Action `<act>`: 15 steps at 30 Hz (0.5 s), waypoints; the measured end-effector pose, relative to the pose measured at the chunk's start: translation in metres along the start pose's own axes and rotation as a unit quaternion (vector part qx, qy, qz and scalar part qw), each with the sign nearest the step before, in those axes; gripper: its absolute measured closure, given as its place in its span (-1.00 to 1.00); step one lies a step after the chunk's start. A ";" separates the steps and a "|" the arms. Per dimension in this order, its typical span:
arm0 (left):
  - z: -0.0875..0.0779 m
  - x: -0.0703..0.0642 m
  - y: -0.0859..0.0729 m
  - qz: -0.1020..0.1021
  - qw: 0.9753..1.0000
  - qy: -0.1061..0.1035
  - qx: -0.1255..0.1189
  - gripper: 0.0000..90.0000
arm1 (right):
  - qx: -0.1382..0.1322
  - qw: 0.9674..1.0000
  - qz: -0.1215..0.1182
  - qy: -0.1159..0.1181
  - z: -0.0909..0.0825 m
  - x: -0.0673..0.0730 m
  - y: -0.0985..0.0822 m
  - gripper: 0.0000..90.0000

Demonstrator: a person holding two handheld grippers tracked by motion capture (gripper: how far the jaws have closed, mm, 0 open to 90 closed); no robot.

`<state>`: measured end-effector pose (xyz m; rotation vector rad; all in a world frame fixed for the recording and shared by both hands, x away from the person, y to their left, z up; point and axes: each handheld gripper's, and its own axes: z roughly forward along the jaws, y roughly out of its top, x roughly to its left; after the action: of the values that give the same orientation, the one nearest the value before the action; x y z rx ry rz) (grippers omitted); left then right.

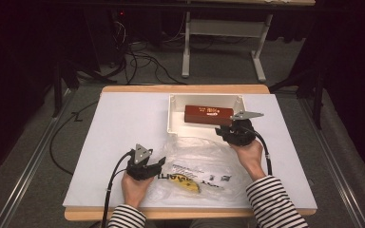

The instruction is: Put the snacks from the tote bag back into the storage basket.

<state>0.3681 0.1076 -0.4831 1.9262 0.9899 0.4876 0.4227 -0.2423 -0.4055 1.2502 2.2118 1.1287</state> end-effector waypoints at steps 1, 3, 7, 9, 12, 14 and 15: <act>0.000 0.000 0.000 -0.001 1.000 0.000 0.000 -0.15 | 0.001 1.000 -0.002 -0.002 -0.002 0.000 0.000 0.48; 0.000 0.000 0.000 0.000 1.000 0.000 0.000 -0.15 | -0.002 1.000 -0.004 -0.006 -0.007 0.001 0.000 0.44; 0.000 0.001 0.000 -0.003 1.000 -0.001 -0.002 -0.15 | -0.008 1.000 -0.003 -0.011 -0.015 0.001 -0.002 0.36; -0.001 0.001 0.000 -0.002 1.000 -0.001 -0.003 -0.15 | -0.014 1.000 0.002 -0.010 -0.018 0.000 -0.005 0.34; -0.001 0.001 -0.001 -0.002 1.000 0.000 -0.007 -0.14 | -0.014 1.000 0.009 -0.004 -0.020 -0.003 -0.010 0.31; -0.002 0.001 -0.001 -0.005 1.000 0.001 -0.007 -0.14 | -0.014 1.000 0.009 -0.002 -0.022 -0.003 -0.013 0.30; -0.002 0.001 -0.001 -0.005 1.000 0.001 -0.007 -0.14 | -0.014 1.000 0.009 -0.002 -0.022 -0.003 -0.013 0.30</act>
<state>0.3675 0.1095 -0.4828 1.9081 0.9944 0.4889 0.4037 -0.2590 -0.4025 1.2629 2.1778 1.1592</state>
